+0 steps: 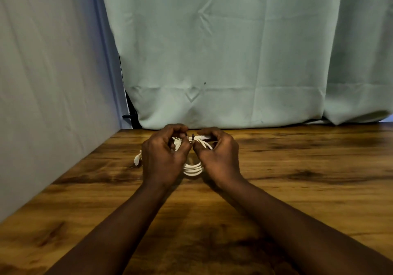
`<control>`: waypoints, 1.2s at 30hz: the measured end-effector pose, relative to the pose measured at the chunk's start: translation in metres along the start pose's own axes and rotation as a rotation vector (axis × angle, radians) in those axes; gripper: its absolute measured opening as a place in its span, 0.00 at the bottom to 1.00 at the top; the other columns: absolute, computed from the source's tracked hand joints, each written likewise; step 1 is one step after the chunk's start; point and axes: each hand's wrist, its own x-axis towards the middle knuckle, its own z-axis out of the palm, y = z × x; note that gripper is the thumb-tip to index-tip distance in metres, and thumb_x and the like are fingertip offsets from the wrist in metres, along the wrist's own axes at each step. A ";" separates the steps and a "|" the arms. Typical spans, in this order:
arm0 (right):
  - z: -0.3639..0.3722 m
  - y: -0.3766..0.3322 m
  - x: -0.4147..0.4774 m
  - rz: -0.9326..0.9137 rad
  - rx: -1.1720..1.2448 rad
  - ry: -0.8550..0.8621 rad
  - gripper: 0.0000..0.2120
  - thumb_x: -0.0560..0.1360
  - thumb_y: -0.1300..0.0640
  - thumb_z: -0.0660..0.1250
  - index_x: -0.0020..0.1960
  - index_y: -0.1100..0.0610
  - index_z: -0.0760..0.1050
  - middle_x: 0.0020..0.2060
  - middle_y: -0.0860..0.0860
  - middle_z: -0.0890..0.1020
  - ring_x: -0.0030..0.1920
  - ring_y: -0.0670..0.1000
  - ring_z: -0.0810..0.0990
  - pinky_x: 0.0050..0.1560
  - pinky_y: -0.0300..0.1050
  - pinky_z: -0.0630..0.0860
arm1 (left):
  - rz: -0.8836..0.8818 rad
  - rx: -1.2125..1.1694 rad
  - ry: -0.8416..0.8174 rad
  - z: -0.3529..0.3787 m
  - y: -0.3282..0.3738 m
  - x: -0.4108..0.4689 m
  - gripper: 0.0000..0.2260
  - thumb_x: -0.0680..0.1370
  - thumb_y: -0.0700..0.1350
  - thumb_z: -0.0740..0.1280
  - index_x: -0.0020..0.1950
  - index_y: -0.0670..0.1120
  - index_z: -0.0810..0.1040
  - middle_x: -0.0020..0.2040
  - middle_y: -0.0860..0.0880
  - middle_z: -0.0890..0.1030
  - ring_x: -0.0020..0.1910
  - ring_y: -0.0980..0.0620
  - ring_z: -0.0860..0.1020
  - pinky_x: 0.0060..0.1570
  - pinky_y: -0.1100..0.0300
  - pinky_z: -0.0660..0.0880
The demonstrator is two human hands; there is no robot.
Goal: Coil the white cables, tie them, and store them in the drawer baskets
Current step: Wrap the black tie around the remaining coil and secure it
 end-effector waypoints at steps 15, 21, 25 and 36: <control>0.000 -0.004 -0.003 -0.008 -0.024 0.005 0.11 0.70 0.59 0.77 0.51 0.50 0.83 0.44 0.44 0.86 0.45 0.41 0.85 0.48 0.42 0.82 | -0.054 0.091 -0.086 0.001 0.000 0.003 0.09 0.71 0.49 0.70 0.47 0.52 0.88 0.40 0.58 0.83 0.37 0.64 0.77 0.39 0.66 0.70; 0.000 -0.007 -0.008 -0.041 0.003 -0.041 0.19 0.71 0.56 0.75 0.62 0.51 0.82 0.54 0.47 0.85 0.53 0.44 0.84 0.55 0.48 0.83 | -0.108 0.111 -0.092 -0.002 -0.003 0.005 0.07 0.75 0.42 0.73 0.50 0.52 0.88 0.41 0.60 0.83 0.42 0.62 0.81 0.44 0.59 0.77; 0.003 -0.006 -0.010 -0.035 0.008 -0.066 0.21 0.72 0.55 0.76 0.65 0.50 0.80 0.57 0.47 0.84 0.55 0.45 0.83 0.57 0.48 0.83 | -0.087 0.133 -0.098 -0.005 -0.003 0.007 0.08 0.76 0.41 0.74 0.51 0.51 0.88 0.43 0.60 0.83 0.43 0.60 0.82 0.47 0.58 0.80; -0.006 -0.007 -0.003 0.002 0.155 -0.157 0.18 0.72 0.69 0.71 0.56 0.50 0.84 0.49 0.45 0.87 0.49 0.44 0.86 0.51 0.47 0.84 | -0.163 -0.083 -0.327 -0.009 -0.012 0.012 0.17 0.73 0.32 0.71 0.55 0.49 0.86 0.57 0.56 0.84 0.57 0.62 0.81 0.56 0.66 0.78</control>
